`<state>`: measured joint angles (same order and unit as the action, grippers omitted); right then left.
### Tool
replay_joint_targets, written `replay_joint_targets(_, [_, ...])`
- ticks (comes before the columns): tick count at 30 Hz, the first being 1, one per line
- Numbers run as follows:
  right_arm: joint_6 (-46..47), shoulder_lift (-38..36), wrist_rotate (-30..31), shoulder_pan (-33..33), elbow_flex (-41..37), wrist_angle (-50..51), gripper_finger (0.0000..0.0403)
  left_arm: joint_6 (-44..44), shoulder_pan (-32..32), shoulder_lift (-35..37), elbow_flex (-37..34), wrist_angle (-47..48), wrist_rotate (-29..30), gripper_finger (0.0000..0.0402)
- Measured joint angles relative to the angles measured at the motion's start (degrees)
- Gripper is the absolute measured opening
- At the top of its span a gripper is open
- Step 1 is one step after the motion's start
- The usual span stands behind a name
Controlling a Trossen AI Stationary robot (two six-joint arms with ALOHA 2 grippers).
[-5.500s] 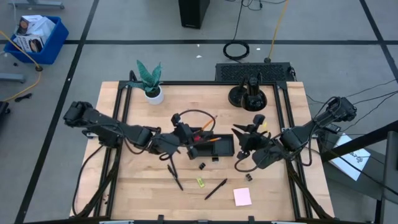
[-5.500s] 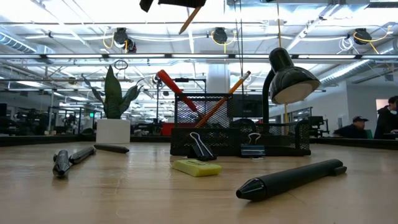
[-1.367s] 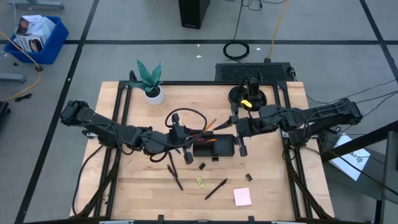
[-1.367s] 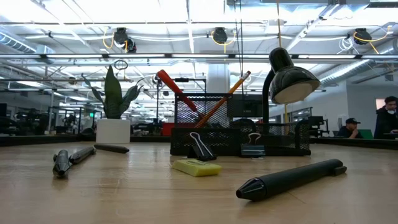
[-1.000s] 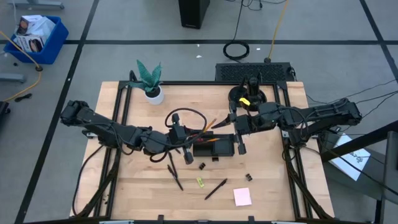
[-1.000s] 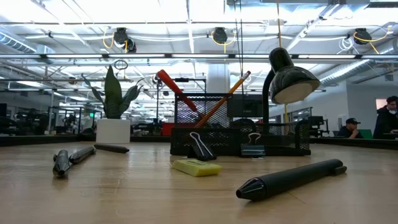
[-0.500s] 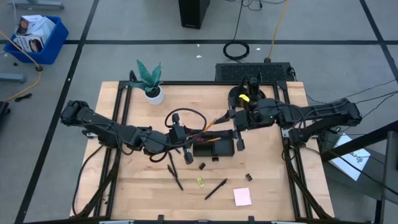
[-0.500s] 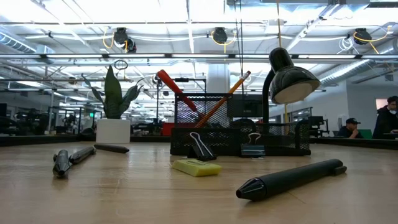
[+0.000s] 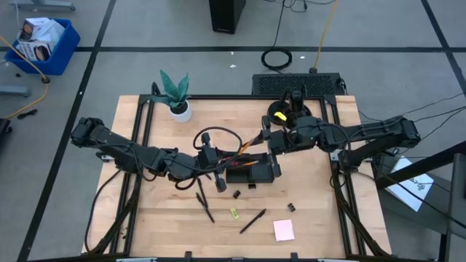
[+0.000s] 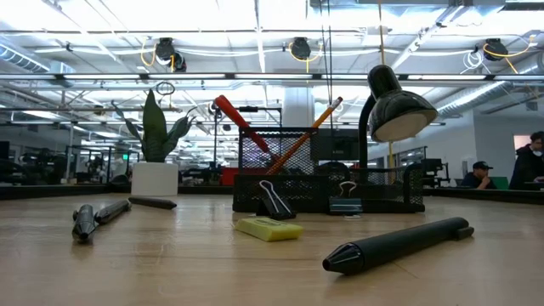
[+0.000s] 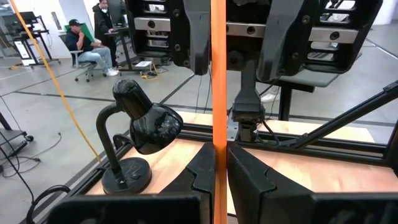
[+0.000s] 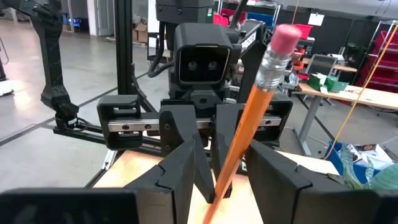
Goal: Pick and place office supplies into organizer
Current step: Put the yellow pencil into the black desk organizer
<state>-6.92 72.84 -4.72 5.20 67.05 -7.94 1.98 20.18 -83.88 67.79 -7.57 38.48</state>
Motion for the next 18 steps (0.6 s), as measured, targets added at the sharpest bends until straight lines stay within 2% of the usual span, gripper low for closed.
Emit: replay_joint_targets(18, [0.9,0.0,0.0,-1.1,0.0,0.8,0.0077,0.0,0.0,0.0,0.0,0.0,0.0,0.0033])
